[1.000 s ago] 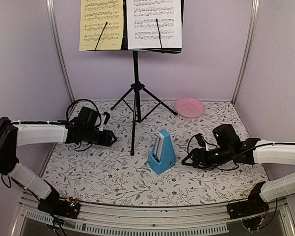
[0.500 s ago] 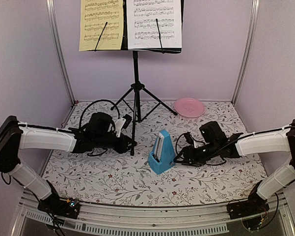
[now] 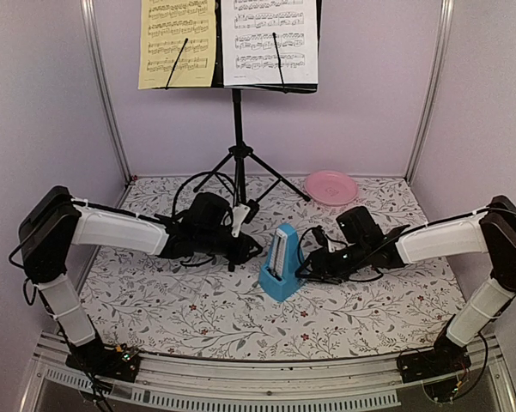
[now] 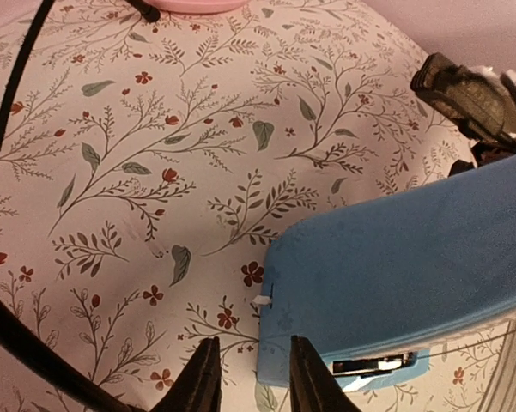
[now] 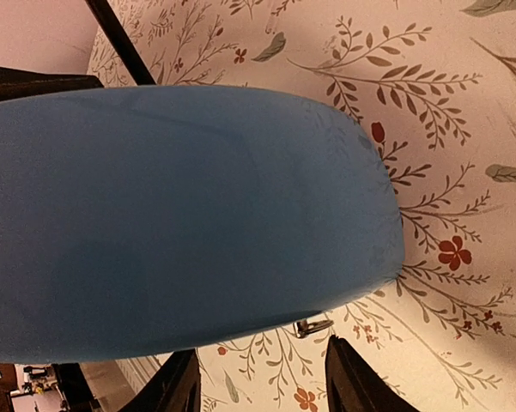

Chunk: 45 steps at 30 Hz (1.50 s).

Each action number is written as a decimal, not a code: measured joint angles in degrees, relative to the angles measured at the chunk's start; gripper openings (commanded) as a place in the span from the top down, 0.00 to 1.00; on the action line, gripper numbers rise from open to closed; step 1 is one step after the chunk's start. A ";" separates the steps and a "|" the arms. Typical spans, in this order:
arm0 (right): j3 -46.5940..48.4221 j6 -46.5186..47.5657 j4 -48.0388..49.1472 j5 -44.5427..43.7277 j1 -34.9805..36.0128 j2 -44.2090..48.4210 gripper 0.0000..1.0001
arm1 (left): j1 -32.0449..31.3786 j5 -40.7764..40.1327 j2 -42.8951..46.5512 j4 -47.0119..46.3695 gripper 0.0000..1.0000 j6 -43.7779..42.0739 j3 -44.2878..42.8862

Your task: Set up the instrument practice props

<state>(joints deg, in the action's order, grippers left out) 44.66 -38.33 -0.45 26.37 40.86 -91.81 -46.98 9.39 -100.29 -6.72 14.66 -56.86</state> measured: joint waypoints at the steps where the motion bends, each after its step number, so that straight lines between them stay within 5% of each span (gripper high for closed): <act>1: 0.33 0.00 0.00 -0.17 -0.02 -0.39 0.50 | 0.00 -0.42 -0.83 0.50 0.71 -0.15 -0.76; 21: 5.38 3.76 -2.54 -1.29 -4.02 -3.26 0.41 | -2.08 -1.55 -3.50 3.34 0.71 -1.03 -1.88; 34: 1.01 6.78 -2.01 0.11 -6.03 11.63 0.01 | -2.75 -1.53 7.76 -5.70 0.43 2.75 8.98; 45: 1.99 7.56 -2.36 -2.14 0.66 14.21 0.01 | -2.51 -2.45 2.10 -7.52 0.55 3.45 5.97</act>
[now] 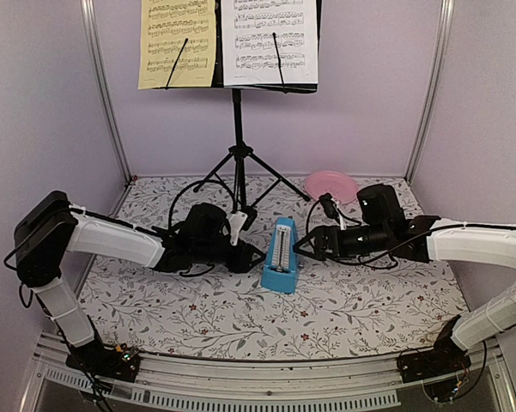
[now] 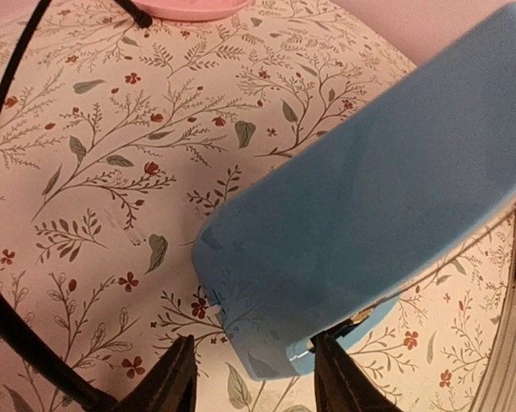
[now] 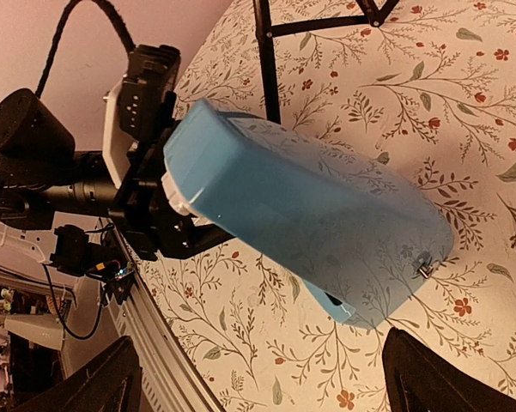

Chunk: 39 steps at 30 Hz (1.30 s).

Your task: Set up the instrument practice props

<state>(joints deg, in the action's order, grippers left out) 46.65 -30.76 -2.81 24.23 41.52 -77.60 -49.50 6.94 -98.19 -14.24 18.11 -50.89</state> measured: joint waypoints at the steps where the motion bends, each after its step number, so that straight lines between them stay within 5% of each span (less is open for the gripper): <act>1: 0.35 0.00 -0.17 -0.48 0.63 0.00 0.01 | 0.00 0.09 -0.92 0.13 0.55 0.15 -0.42; 25: 5.35 1.88 -3.15 -5.66 1.62 -3.39 0.02 | -3.72 3.15 -4.90 -0.61 0.63 2.16 -3.19; 39: 3.76 4.94 -1.77 -5.68 1.73 -3.28 0.16 | -3.74 2.40 -2.69 -3.93 0.57 3.15 0.20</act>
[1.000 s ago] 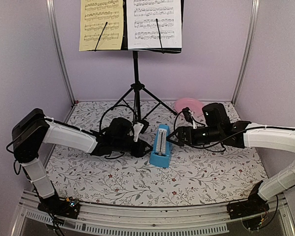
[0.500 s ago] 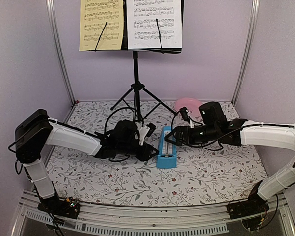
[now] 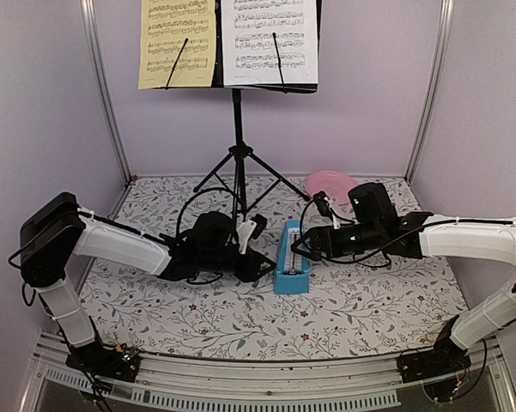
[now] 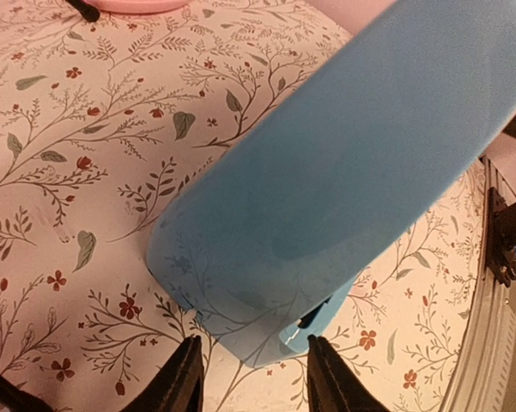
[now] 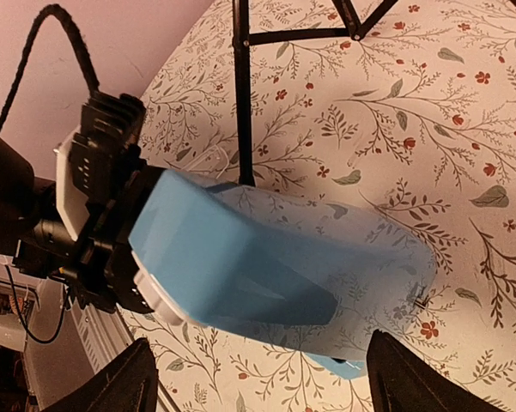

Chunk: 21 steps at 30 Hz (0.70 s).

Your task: Set up the instrument practice props

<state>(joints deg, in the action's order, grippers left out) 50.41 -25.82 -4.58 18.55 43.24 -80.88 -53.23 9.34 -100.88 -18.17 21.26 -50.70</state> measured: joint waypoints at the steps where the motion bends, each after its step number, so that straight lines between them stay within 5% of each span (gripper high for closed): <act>1: -0.55 0.13 -0.02 -0.02 0.00 0.04 0.17 | 0.00 -0.07 0.22 -0.11 0.57 0.00 0.07; 21: -2.23 -0.55 6.67 -4.57 0.00 0.02 0.32 | 0.00 -1.46 1.88 -0.85 0.57 -0.22 0.07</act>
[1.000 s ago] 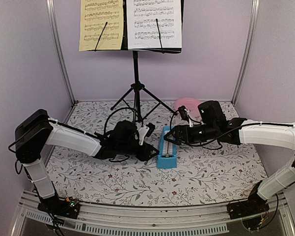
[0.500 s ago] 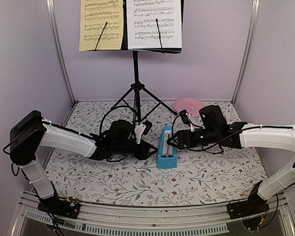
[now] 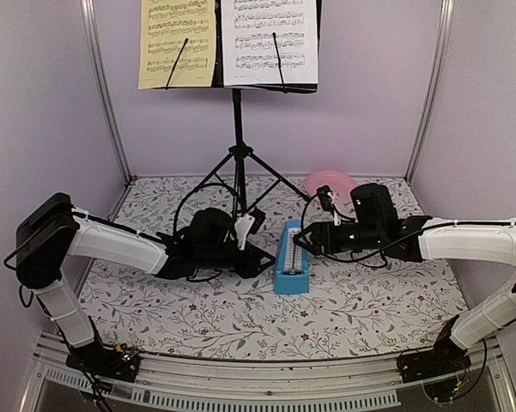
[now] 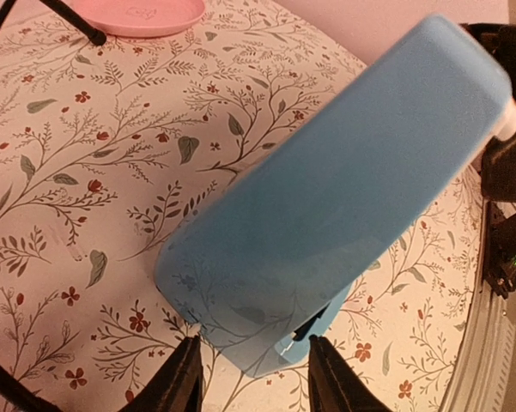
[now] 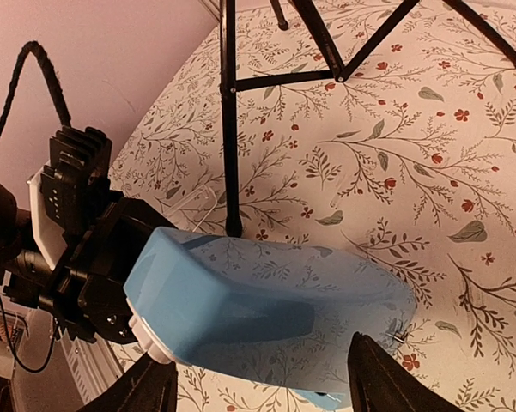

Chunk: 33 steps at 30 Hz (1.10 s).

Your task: Set up the instrument practice props

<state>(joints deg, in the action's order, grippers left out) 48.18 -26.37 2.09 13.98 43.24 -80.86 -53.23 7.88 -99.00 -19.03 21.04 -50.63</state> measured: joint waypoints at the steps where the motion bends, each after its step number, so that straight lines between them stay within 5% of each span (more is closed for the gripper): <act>1: -0.26 0.02 0.31 -0.17 0.00 0.00 0.33 | 0.00 -0.09 0.00 0.00 0.56 0.02 0.00; 33: -2.36 0.98 2.08 -3.48 0.96 0.74 0.60 | 0.00 -0.87 -0.02 -0.35 0.56 0.04 -0.68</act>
<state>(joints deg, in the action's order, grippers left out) 45.82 -25.39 4.16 10.50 44.21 -80.12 -53.23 7.01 -99.02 -19.38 21.08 -51.31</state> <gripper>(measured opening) 0.423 0.435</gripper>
